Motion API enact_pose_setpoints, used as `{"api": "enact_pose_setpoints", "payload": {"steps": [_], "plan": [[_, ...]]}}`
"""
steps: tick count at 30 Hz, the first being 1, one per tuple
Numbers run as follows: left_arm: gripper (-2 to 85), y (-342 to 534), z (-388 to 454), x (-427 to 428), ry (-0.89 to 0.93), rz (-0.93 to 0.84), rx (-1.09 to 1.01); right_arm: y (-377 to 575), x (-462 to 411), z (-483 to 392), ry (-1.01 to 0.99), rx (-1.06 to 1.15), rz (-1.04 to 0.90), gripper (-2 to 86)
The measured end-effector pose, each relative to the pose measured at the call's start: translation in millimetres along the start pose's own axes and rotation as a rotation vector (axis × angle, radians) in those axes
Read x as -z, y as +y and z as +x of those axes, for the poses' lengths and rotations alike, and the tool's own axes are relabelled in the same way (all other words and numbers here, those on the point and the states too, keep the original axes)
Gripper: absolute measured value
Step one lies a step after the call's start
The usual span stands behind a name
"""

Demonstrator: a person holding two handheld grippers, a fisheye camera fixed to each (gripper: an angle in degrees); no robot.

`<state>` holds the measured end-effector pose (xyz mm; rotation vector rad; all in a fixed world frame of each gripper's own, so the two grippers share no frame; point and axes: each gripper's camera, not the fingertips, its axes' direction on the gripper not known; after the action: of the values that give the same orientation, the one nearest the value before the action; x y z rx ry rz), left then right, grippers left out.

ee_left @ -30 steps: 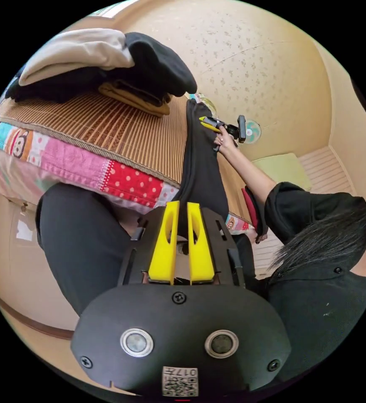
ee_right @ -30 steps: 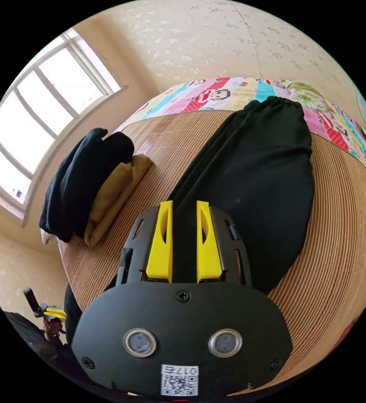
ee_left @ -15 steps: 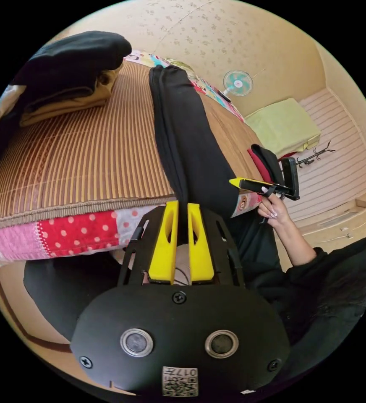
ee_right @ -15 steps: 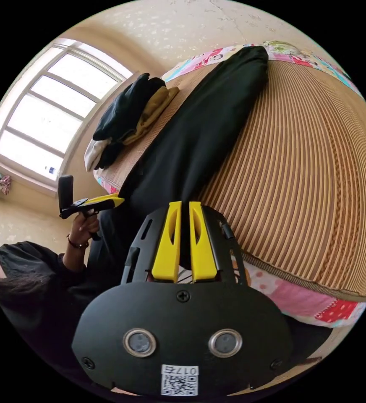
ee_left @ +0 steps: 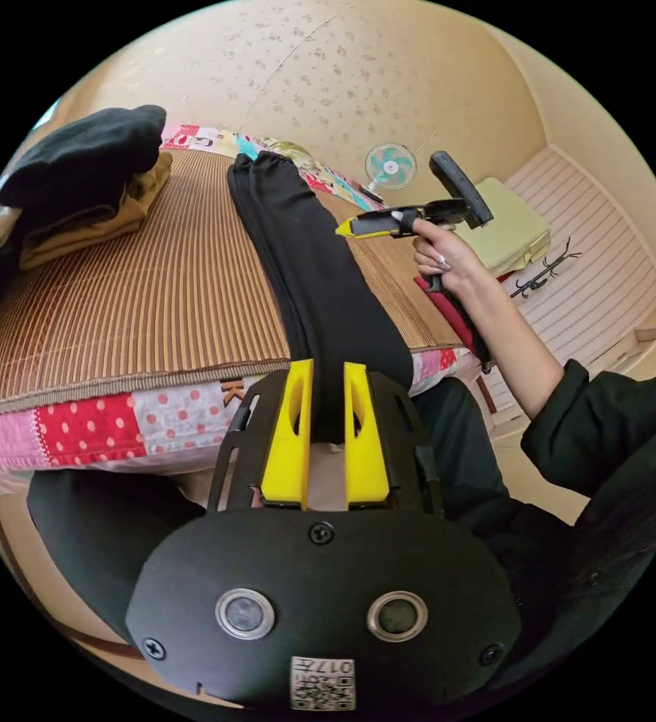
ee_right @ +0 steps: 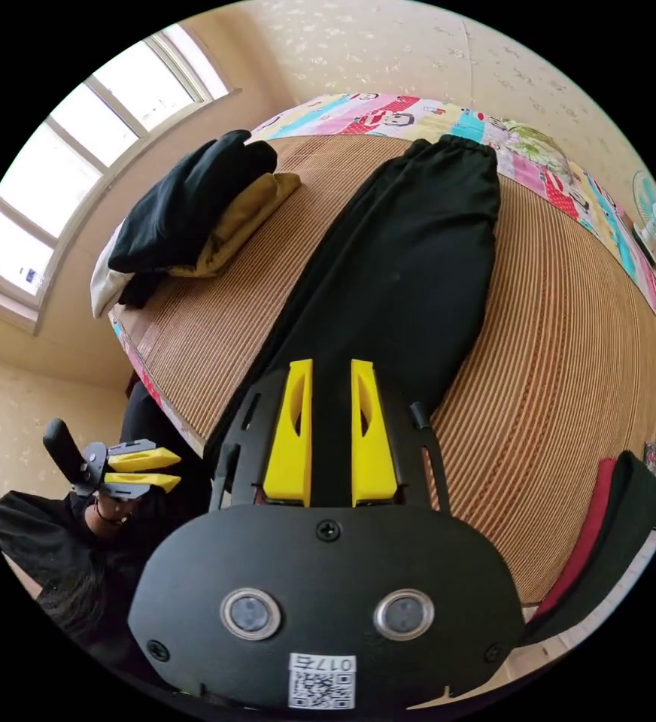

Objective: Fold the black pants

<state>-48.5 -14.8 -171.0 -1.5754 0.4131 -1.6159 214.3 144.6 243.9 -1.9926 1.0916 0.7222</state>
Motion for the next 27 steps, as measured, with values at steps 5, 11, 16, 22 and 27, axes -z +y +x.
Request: {"api": "enact_pose_setpoints", "payload": {"steps": [5, 11, 16, 22, 27], "plan": [[8.1, -11.2, 13.6, -47.5, -0.020, -0.111, -0.017, -91.3, -58.0, 7.1, -0.004, -0.134, 0.077, 10.5], [5.3, -2.3, 30.7, -57.6, -0.157, -0.128, 0.024, -98.9, -96.6, 1.4, 0.091, -0.218, 0.149, 5.2], [0.9, -4.1, 26.3, -73.5, -0.106, -0.161, 0.051, -72.1, -87.3, -12.6, 0.130, -0.239, 0.271, 2.7], [-0.9, 6.4, 20.1, -38.3, 0.022, -0.090, 0.081, -58.8, -39.1, -32.6, 0.087, -0.225, 0.475, 2.1], [-0.9, 18.3, 6.7, -27.9, -0.086, -0.065, 0.175, -84.7, -94.8, -18.4, 0.025, -0.188, 0.302, 2.7]]}}
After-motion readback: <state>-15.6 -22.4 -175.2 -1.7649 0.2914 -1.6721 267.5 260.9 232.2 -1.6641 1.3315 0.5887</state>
